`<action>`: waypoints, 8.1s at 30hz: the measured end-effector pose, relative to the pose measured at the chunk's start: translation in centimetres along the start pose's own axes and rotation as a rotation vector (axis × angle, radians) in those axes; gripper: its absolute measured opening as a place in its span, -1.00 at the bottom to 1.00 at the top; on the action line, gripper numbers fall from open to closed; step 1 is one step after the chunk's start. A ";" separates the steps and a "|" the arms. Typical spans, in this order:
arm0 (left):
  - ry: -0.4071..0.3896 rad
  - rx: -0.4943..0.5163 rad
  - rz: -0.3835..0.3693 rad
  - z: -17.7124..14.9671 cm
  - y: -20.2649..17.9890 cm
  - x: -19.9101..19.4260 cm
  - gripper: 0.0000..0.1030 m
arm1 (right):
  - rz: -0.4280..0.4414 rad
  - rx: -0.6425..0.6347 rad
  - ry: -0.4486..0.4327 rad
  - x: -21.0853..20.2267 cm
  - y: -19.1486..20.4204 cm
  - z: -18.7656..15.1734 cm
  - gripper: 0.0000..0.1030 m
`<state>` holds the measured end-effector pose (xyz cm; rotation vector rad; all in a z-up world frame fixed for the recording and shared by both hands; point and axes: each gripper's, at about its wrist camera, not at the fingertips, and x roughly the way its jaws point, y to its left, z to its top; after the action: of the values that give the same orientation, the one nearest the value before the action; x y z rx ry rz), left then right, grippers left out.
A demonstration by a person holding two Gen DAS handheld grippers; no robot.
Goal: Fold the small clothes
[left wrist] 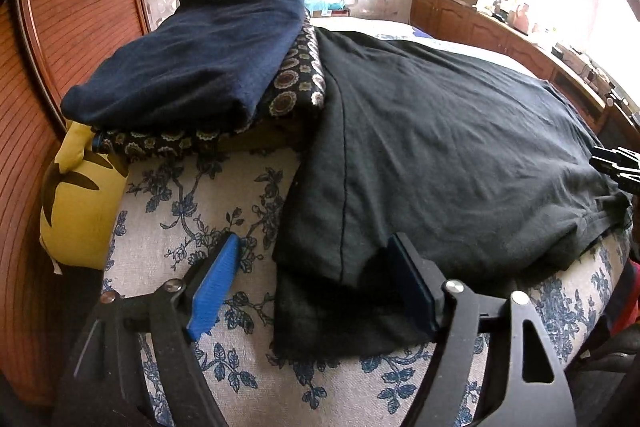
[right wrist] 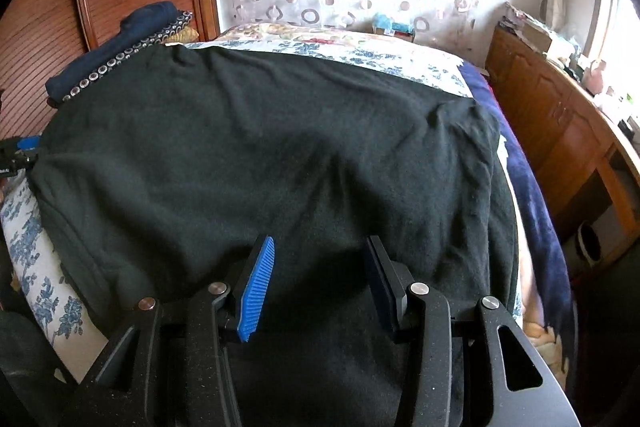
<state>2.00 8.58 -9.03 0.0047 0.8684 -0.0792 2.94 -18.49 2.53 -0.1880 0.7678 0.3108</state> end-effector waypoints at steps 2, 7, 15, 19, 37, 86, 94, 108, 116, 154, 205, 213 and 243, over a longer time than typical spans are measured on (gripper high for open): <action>-0.005 -0.001 0.004 0.0 -0.1 0.1 0.54 | -0.002 -0.005 0.000 0.2 0.1 0.0 -0.03; -0.006 -0.007 0.010 0.1 -0.1 0.1 0.55 | 0.003 -0.005 -0.002 0.3 0.3 0.0 0.02; -0.002 -0.017 -0.008 0.0 0.0 -0.1 0.48 | 0.009 -0.007 -0.004 0.5 -0.1 0.0 0.08; -0.017 -0.069 -0.020 -0.3 1.0 -0.7 0.17 | 0.011 -0.006 -0.004 0.5 -0.1 0.0 0.10; -0.033 -0.087 -0.042 -0.6 0.5 -1.0 -0.27 | 0.011 -0.006 -0.004 0.4 0.0 0.0 0.16; -0.243 0.274 -0.449 12.3 -21.5 -6.3 -0.28 | 0.046 0.071 -0.127 -5.0 -0.9 -1.4 0.17; -0.225 0.241 -0.401 10.8 -18.3 -6.0 0.44 | 0.099 0.057 -0.126 -4.6 0.0 -0.3 0.17; -0.175 0.112 -0.237 6.2 -11.7 -3.2 0.51 | 0.278 -0.058 -0.080 -1.9 5.6 1.7 0.17; -0.177 0.097 -0.214 5.9 -11.1 -3.1 0.51 | 0.233 -0.143 0.007 1.4 7.0 1.9 -0.71; -0.206 0.151 -0.293 6.0 -15.2 -3.9 0.51 | -0.015 0.120 -0.010 -8.0 -4.5 -5.3 -0.85; -0.212 0.095 -0.259 5.2 -12.9 -3.6 0.51 | 0.243 -0.347 0.079 7.0 10.9 8.4 -0.02; -0.208 0.094 -0.261 5.1 -13.1 -3.5 0.51 | 0.261 -0.285 0.070 6.7 10.2 8.6 -0.66; -0.172 0.132 -0.281 4.8 -14.5 -2.9 0.51 | -0.309 0.109 -0.022 5.6 -12.3 14.2 -0.27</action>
<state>2.75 -5.81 -3.32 -0.0011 0.6862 -0.3950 20.22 -24.87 9.29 -0.1970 0.7196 -0.0215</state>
